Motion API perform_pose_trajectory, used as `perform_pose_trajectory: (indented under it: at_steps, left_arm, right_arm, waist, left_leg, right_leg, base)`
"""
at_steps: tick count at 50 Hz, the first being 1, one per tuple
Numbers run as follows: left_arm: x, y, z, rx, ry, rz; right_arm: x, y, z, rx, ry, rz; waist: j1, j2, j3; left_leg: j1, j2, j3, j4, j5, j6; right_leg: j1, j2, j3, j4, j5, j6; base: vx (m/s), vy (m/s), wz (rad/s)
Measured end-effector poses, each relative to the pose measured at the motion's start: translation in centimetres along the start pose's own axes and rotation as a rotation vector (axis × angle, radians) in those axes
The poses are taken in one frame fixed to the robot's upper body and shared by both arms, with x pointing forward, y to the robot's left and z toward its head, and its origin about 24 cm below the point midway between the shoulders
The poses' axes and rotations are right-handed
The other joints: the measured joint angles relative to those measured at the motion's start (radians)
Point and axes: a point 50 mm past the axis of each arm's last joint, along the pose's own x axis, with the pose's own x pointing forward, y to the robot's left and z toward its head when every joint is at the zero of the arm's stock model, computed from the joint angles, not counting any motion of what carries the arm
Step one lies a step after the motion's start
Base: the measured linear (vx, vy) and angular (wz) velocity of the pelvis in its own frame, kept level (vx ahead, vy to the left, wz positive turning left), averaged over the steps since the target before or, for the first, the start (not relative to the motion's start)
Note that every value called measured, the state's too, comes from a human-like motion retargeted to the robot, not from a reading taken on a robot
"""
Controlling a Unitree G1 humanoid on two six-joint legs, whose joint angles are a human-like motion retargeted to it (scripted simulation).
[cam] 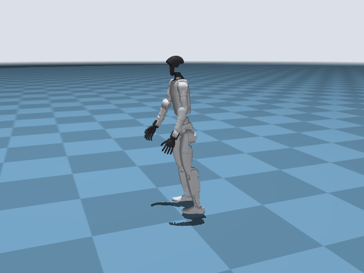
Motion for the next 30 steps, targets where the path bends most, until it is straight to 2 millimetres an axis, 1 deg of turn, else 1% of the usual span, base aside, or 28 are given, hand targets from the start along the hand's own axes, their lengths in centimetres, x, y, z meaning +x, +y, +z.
perform_pose_trajectory:
  at_steps: [2,3,5,6,8,9,10,11,12,13,15,17,20,22,23,24,26,28,30]
  left_arm:
    - [0.3,0.1,1.3,-0.013,-0.04,0.011]
    - [0.4,0.2,1.9,-0.006,-0.06,0.011]
    - [0.6,0.2,2.9,-0.02,-0.092,0.017]
    - [0.6,0.3,3.4,-0.022,-0.106,0.02]
    - [0.8,0.4,4.4,-0.009,-0.134,0.021]
    - [0.8,0.4,4.7,-0.012,-0.145,0.022]
    - [0.8,0.3,5.0,-0.022,-0.155,0.026]
    - [0.9,0.3,5.3,0.0,-0.153,0.027]
    - [0.9,0.3,5.5,0.018,-0.154,0.028]
    - [1.0,0.2,5.8,0.032,-0.16,0.025]
    - [1.1,0.0,6.5,0.066,-0.174,0.015]
    - [1.2,-0.1,7.5,0.121,-0.198,0.001]
    - [1.3,-0.1,9.5,0.26,-0.258,-0.029]
    - [1.3,-0.5,11.4,0.346,-0.309,-0.033]
    - [1.2,-0.6,12.0,0.397,-0.337,-0.027]
    - [1.0,-0.8,12.3,0.452,-0.36,-0.035]
    - [0.7,-1.5,12.3,0.538,-0.398,-0.055]
    - [0.3,-1.9,12.0,0.612,-0.445,-0.054]
    - [-0.4,-1.8,12.3,0.594,-0.534,-0.02]
  right_arm:
    - [0.1,0.3,0.5,0.003,-0.002,0.003]
    - [0.1,0.6,0.7,0.003,-0.004,0.011]
    - [0.1,0.9,1.0,-0.007,-0.01,0.019]
    - [0.1,1.1,1.2,-0.016,-0.016,0.029]
    - [0.2,1.8,1.7,-0.037,-0.029,0.06]
    - [0.2,1.9,1.9,-0.052,-0.037,0.07]
    - [0.2,2.0,2.1,-0.068,-0.046,0.076]
    - [0.2,2.2,2.5,-0.065,-0.047,0.094]
    - [0.3,2.4,2.8,-0.069,-0.051,0.108]
    - [0.3,2.5,3.2,-0.084,-0.061,0.117]
    - [0.4,2.5,4.2,-0.121,-0.087,0.135]
    - [0.5,2.5,5.5,-0.175,-0.124,0.152]
    - [0.4,2.9,8.0,-0.297,-0.219,0.184]
    - [0.2,3.0,9.7,-0.378,-0.292,0.18]
    - [0.1,3.0,10.7,-0.462,-0.331,0.172]
    - [-0.2,3.5,11.2,-0.528,-0.373,0.178]
    - [-0.8,4.6,11.3,-0.622,-0.452,0.193]
    - [-1.5,5.5,11.3,-0.651,-0.544,0.181]
    - [-2.5,5.4,12.1,-0.66,-0.683,0.115]
  waist:
    - [0.001,-0.005,0.013]
    - [0.006,-0.006,0.019]
    - [0.009,-0.011,0.033]
    - [0.013,-0.014,0.043]
    - [0.025,-0.016,0.067]
    - [0.026,-0.019,0.079]
    - [0.023,-0.022,0.092]
    - [0.021,-0.017,0.109]
    - [0.019,-0.014,0.128]
    - [0.016,-0.015,0.147]
    - [0.008,-0.017,0.196]
    - [-0.003,-0.021,0.261]
    - [-0.018,-0.036,0.384]
    - [-0.018,-0.043,0.473]
    - [-0.024,-0.046,0.522]
    - [-0.031,-0.052,0.546]
    - [-0.046,-0.06,0.556]
    - [-0.061,-0.071,0.556]
    - [-0.081,-0.077,0.556]
  left_leg:
    - [-0.005,-0.004,0.003,0.003,0.003,0.004]
    - [-0.008,-0.002,0.006,0.006,0.004,0.004]
    - [-0.009,-0.007,0.008,0.009,0.004,0.005]
    - [-0.01,-0.006,0.012,0.011,0.004,0.004]
    - [-0.016,0.0,0.022,0.014,0.008,0.002]
    - [-0.018,-0.001,0.023,0.015,0.009,0.003]
    - [-0.018,-0.005,0.022,0.014,0.01,0.003]
    - [-0.026,0.002,0.018,0.012,0.015,0.011]
    - [-0.033,0.007,0.015,0.01,0.021,0.017]
    - [-0.042,0.007,0.014,0.01,0.025,0.018]
    - [-0.061,0.006,0.012,0.009,0.034,0.02]
    - [-0.083,0.006,0.009,0.009,0.045,0.022]
    - [-0.118,0.005,0.005,0.008,0.065,0.028]
    - [-0.144,0.003,0.006,0.003,0.077,0.035]
    - [-0.162,0.002,0.01,-0.002,0.082,0.035]
    - [-0.193,0.001,0.013,-0.006,0.089,0.033]
    - [-0.272,-0.003,0.02,-0.015,0.103,0.026]
    - [-0.352,-0.01,0.026,-0.013,0.114,0.019]
    - [-0.455,-0.019,0.03,0.014,0.115,0.012]
  right_leg:
    - [-0.004,-0.004,0.002,-0.003,0.019,0.002]
    - [-0.009,-0.003,0.007,0.001,0.017,-0.013]
    - [-0.008,-0.007,0.01,-0.003,0.024,0.0]
    - [-0.01,-0.007,0.014,-0.003,0.026,-0.004]
    - [-0.024,-0.002,0.027,0.005,0.026,-0.031]
    - [-0.026,-0.003,0.028,0.004,0.03,-0.026]
    - [-0.024,-0.006,0.027,-0.001,0.036,-0.009]
    - [-0.033,0.001,0.026,0.003,0.037,-0.061]
    - [-0.042,0.006,0.025,0.006,0.04,-0.095]
    - [-0.05,0.006,0.026,0.005,0.046,-0.096]
    - [-0.068,0.006,0.026,0.004,0.06,-0.093]
    - [-0.089,0.006,0.025,0.002,0.076,-0.091]
    - [-0.123,0.007,0.026,0.001,0.1,-0.089]
    - [-0.151,0.003,0.023,0.0,0.116,-0.087]
    - [-0.172,0.001,0.022,0.001,0.119,-0.09]
    - [-0.206,-0.001,0.019,0.002,0.125,-0.09]
    - [-0.292,-0.01,0.015,0.008,0.136,-0.088]
    - [-0.382,-0.022,0.014,0.029,0.138,-0.09]
    - [-0.492,-0.037,0.018,0.07,0.13,-0.095]
  base:
    - [0.0,0.0,0.0]
    - [0.0,0.0,0.0]
    - [0.0,0.0,0.0]
    - [0.0,0.0,0.0]
    - [-0.09,0.02,-0.26]
    - [-0.07,0.03,-0.11]
    - [-0.05,0.04,0.03]
    - [-0.07,0.06,0.05]
    - [-0.11,0.06,0.02]
    - [-0.15,0.04,0.03]
    - [-0.19,0.03,0.05]
    - [-0.23,0.03,0.07]
    - [-0.28,0.02,0.06]
    - [-0.31,0.03,0.06]
    - [-0.32,0.04,0.07]
    - [-0.31,0.04,0.09]
    - [-0.29,0.04,0.14]
    - [-0.25,0.05,0.2]
    - [-0.21,0.05,0.25]
